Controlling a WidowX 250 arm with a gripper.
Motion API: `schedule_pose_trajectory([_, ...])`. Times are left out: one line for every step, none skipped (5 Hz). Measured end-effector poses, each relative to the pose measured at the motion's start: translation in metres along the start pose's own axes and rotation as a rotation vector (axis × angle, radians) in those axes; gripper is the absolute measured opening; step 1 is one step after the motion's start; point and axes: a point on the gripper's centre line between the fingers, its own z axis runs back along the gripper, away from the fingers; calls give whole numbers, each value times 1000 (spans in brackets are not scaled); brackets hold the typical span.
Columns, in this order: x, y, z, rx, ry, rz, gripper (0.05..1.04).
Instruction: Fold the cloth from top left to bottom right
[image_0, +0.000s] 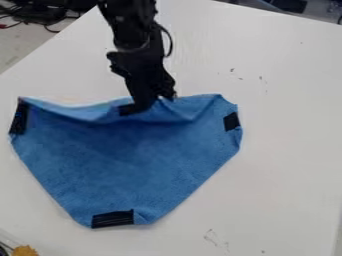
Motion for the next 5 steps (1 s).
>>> schedule_pose_trajectory([-10,-12,-11,-28,-28,6,85])
schedule_pose_trajectory([-17,-17,-16,-42,-45,2,247])
schedule_pose_trajectory([-23,-22,-18,-69,-36,17,518])
schedule_pose_trajectory([-30,-25,-20,-77,-14,35,827])
schedule_pose_trajectory([-35,-26,-20,-80,21,42,1007])
